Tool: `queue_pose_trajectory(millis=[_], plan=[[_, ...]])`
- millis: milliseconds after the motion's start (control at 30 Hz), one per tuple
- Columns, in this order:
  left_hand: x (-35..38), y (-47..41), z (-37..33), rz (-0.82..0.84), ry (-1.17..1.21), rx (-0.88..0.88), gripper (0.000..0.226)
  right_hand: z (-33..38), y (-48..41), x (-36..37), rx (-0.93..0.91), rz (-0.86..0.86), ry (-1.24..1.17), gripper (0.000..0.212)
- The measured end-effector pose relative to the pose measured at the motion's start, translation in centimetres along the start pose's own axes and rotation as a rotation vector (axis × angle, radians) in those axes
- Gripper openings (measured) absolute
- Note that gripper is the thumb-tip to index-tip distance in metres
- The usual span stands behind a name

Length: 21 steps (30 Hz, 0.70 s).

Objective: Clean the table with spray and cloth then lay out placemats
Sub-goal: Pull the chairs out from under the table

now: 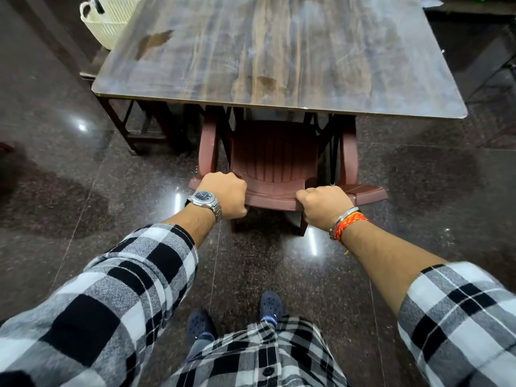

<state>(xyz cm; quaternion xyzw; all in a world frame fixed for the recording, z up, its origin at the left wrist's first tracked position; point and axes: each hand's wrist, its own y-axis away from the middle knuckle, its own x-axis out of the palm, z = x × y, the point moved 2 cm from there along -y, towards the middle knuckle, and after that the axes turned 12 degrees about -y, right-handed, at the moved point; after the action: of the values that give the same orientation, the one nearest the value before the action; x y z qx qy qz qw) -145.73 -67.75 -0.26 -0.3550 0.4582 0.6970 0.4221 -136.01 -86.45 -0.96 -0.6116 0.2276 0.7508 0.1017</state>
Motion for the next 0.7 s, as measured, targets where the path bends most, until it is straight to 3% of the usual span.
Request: queue_pose_trajectory(millis=[700], plan=[[0.5,-0.5,2.0,0.023,0.014,-0.026,0.028,1.0,-1.8,-0.1,-0.025,-0.031,-0.008,0.016]])
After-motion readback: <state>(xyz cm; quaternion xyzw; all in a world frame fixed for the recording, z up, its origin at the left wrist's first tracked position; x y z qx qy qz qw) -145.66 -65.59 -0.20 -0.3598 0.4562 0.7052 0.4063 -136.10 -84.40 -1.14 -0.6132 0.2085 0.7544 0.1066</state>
